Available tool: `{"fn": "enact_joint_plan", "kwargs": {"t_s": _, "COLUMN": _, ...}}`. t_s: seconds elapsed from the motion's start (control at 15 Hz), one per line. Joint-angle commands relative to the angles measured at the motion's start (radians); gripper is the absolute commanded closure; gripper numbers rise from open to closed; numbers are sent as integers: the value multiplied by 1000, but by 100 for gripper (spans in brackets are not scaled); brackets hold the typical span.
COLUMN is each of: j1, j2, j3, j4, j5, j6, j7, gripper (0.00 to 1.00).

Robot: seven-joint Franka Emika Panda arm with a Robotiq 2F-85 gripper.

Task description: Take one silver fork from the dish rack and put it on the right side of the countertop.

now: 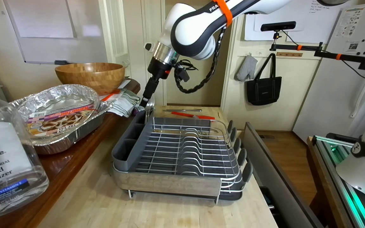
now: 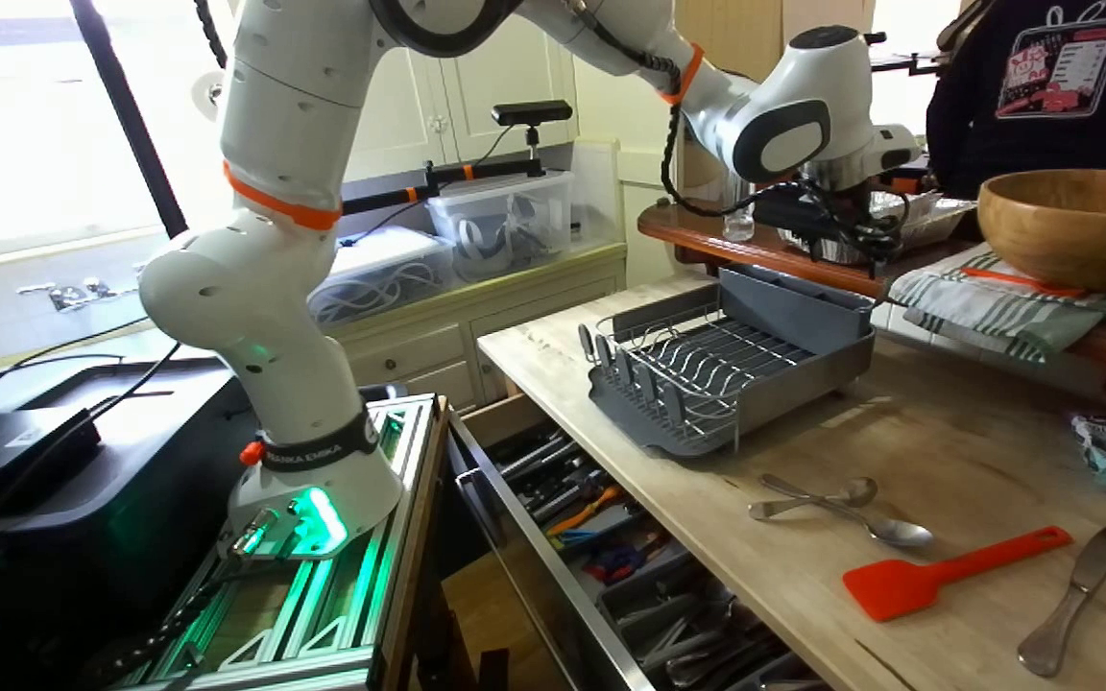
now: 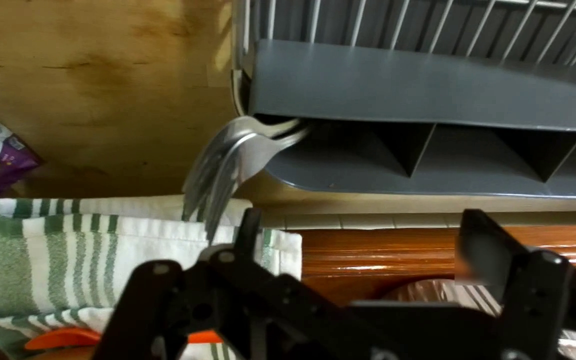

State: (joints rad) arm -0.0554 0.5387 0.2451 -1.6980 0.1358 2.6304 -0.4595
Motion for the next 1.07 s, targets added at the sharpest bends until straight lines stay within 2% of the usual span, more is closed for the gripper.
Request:
{"fn": "enact_joint_plan", "kwargs": {"t_s": 0.0, "j1": -5, "j2": 21, "j3": 16, "j4": 24, "j5": 9, "j6": -25, "j7": -13, "gripper": 0}}
{"fn": "enact_joint_plan", "kwargs": {"t_s": 1.0, "j1": 44, "j2": 6, "j3": -71, "j4": 55, "j5": -81, "j6": -9, "j7": 68, "gripper": 0}}
